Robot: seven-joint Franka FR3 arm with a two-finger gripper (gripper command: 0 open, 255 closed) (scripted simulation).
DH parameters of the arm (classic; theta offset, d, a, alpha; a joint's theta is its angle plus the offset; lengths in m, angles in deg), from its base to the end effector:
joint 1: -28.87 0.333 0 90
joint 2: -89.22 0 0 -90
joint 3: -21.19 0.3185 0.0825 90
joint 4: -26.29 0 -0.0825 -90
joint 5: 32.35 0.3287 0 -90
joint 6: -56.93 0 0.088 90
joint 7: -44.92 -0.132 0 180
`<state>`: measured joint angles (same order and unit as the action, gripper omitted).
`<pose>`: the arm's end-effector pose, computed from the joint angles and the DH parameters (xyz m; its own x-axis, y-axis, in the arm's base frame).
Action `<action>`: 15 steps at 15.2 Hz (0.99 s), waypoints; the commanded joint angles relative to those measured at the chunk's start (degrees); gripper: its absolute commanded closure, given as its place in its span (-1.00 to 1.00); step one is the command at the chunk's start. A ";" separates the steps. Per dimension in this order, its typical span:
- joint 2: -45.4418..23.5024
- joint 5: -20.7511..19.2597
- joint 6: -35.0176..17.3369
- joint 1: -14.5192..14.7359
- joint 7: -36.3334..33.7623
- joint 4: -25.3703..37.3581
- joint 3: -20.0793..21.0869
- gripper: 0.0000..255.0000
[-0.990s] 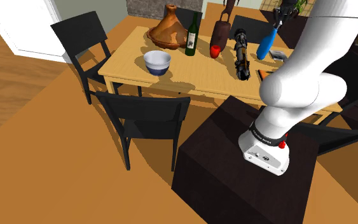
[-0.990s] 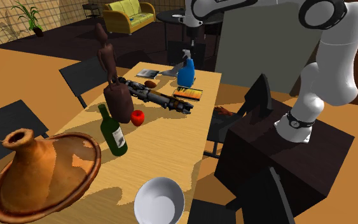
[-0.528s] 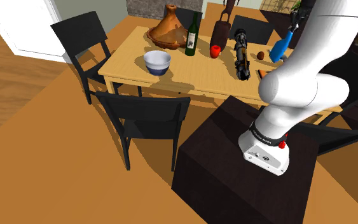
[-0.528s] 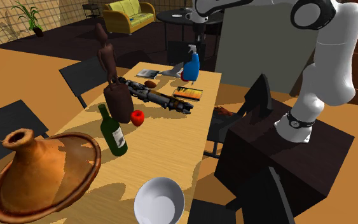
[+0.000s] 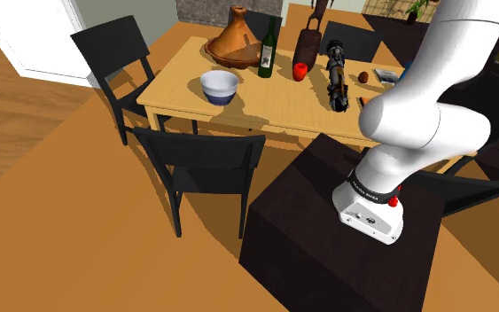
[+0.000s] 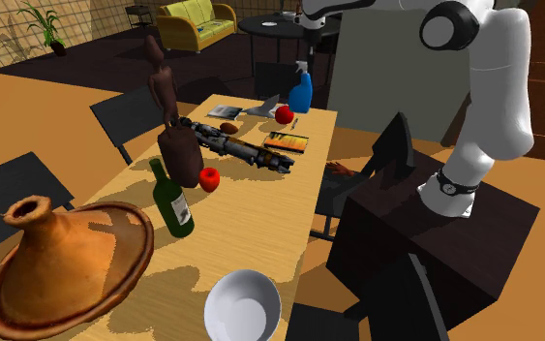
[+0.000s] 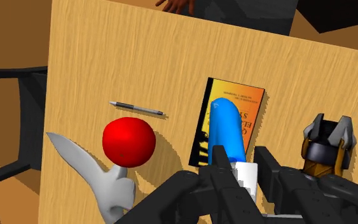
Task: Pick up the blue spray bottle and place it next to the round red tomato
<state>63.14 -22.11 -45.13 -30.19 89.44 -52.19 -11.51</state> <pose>0.0662 -0.6260 0.4777 0.6889 -0.7243 -0.0265 -0.7219 -0.6890 0.0639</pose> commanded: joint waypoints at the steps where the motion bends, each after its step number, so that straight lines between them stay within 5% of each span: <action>1: -1.83 1.04 1.01 -2.56 2.38 2.76 -0.20 1.00; 8: -13.28 6.20 7.63 -15.56 10.39 20.81 0.48 1.00; 15: -12.49 6.03 1.64 -13.93 10.76 13.74 0.49 1.00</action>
<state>50.64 -16.12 -42.53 -44.25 100.06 -37.47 -11.03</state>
